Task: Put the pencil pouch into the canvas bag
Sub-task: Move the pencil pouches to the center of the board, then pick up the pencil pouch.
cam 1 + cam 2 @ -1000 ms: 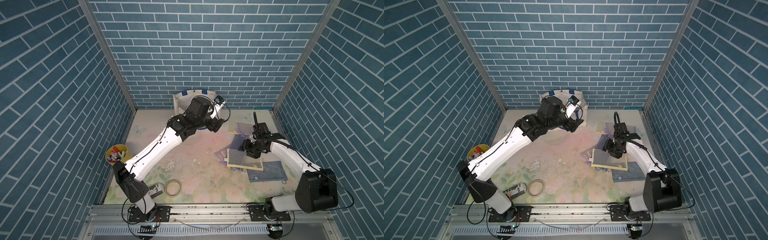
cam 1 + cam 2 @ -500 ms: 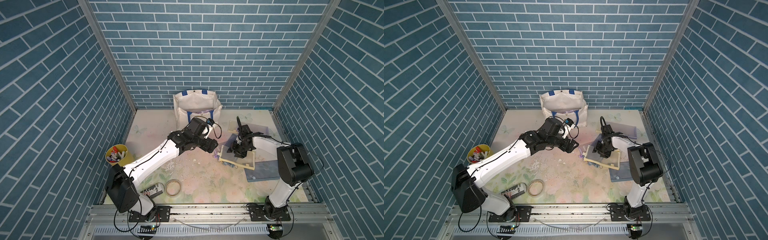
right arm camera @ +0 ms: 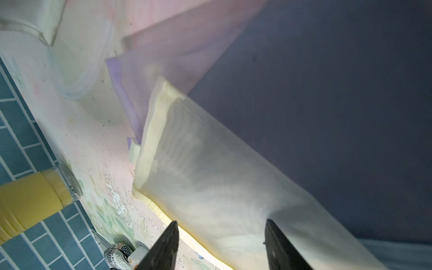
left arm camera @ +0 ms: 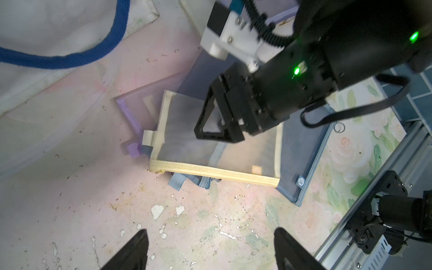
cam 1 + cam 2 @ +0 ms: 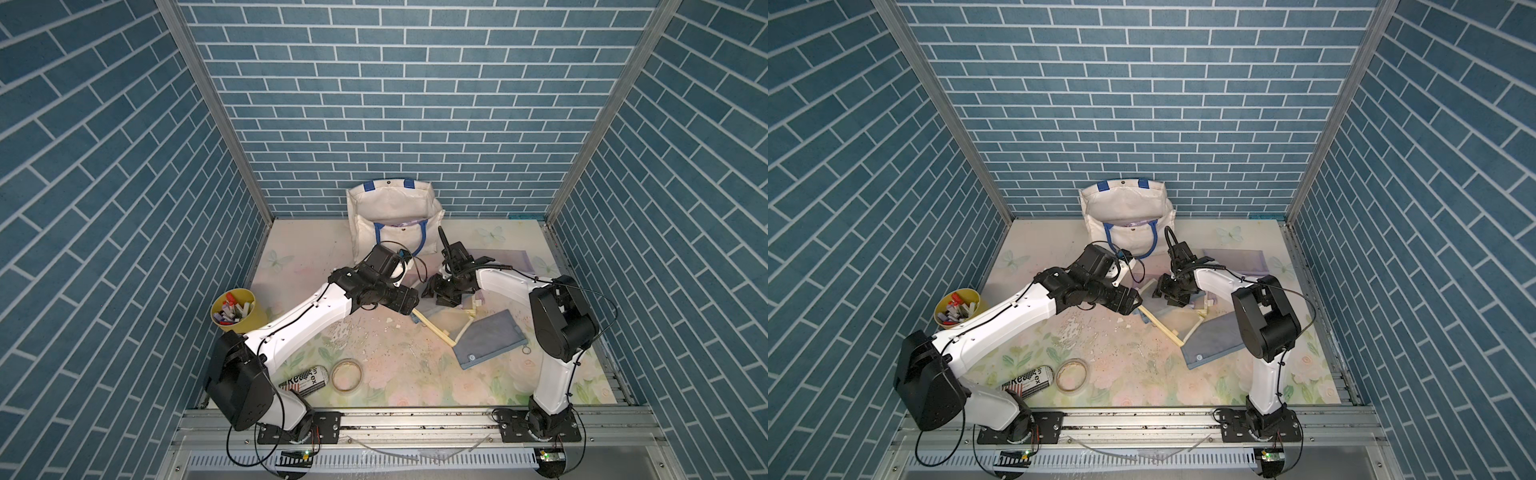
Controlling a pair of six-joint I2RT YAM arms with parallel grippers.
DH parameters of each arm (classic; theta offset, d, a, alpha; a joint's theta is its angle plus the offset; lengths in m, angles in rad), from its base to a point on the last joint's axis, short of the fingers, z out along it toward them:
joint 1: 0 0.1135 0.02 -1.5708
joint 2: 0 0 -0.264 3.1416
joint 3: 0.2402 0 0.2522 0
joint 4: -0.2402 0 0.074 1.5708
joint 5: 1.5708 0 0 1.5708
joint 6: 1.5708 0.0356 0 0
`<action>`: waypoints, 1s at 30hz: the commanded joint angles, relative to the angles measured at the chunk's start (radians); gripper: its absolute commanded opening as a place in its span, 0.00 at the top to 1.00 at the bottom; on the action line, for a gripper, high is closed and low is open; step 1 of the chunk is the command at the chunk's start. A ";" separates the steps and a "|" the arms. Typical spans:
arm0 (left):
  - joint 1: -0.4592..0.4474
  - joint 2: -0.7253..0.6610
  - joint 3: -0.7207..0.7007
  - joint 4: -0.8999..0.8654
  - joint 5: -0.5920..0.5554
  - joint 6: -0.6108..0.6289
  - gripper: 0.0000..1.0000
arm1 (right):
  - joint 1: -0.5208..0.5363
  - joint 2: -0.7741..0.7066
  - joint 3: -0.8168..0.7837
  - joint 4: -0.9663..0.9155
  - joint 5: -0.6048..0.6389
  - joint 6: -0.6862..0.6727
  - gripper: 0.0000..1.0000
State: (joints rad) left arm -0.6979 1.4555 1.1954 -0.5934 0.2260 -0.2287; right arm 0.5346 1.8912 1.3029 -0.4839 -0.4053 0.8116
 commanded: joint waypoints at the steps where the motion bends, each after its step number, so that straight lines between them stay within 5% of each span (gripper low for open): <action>1: 0.003 -0.033 -0.056 -0.013 0.006 -0.007 0.15 | -0.039 -0.062 0.078 -0.099 0.022 -0.019 0.41; 7: -0.041 -0.056 -0.128 -0.023 0.011 -0.002 0.13 | -0.129 -0.046 0.099 -0.136 0.028 -0.102 0.41; 30: -0.101 0.087 -0.242 0.146 0.082 -0.183 0.12 | -0.130 0.018 -0.071 -0.066 -0.026 -0.130 0.41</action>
State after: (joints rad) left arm -0.7952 1.5234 0.9768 -0.4732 0.3012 -0.3779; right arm 0.4011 1.9133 1.2701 -0.5369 -0.4152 0.6910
